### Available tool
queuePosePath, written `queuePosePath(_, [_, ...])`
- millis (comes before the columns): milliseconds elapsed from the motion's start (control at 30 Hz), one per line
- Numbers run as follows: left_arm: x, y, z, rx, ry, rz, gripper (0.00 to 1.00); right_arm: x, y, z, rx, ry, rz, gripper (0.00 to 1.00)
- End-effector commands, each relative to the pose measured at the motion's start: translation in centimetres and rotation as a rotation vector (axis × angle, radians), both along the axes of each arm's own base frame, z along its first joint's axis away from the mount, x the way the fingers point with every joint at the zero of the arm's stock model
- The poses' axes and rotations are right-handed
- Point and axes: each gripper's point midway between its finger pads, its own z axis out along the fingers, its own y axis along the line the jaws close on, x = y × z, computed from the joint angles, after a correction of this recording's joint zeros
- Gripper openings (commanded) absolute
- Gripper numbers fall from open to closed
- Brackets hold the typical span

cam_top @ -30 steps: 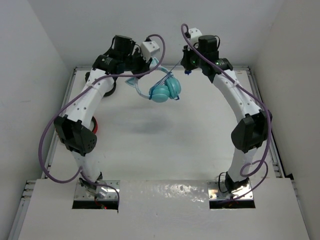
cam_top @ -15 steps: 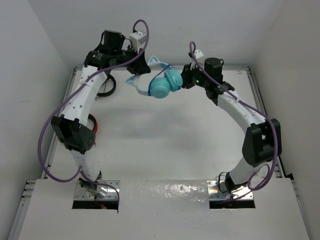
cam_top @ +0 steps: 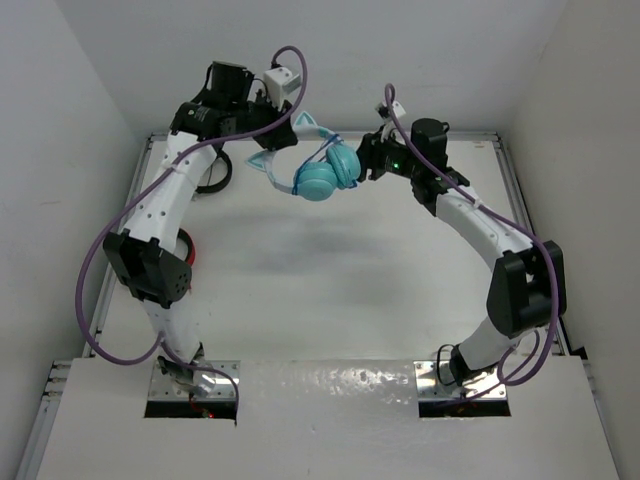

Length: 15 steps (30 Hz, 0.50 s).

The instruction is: Wrap the headphones

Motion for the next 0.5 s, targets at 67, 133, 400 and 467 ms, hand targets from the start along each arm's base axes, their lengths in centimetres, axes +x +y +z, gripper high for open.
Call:
queuePosePath(67, [-0.2, -0.3, 3.4, 0.060, -0.186, -0.056, 0.00, -0.4, -1.4, 0.8, -0.073, -0.025, -0.025, 0.61])
queuePosePath(133, [0.2, 0.1, 3.2, 0.077, -0.196, -0.031, 0.00, -0.7, -2.0, 0.7, -0.117, -0.042, -0.022, 0.73])
queuePosePath(400, [1.1, 0.0, 1.1, 0.092, -0.175, -0.018, 0.00, -3.6, -6.7, -1.4, -0.341, 0.034, -0.135, 0.95])
queuePosePath(467, [1.3, 0.1, 0.7, 0.099, -0.173, -0.013, 0.00, -4.5, -7.9, -1.4, -0.379, 0.052, -0.160, 0.71])
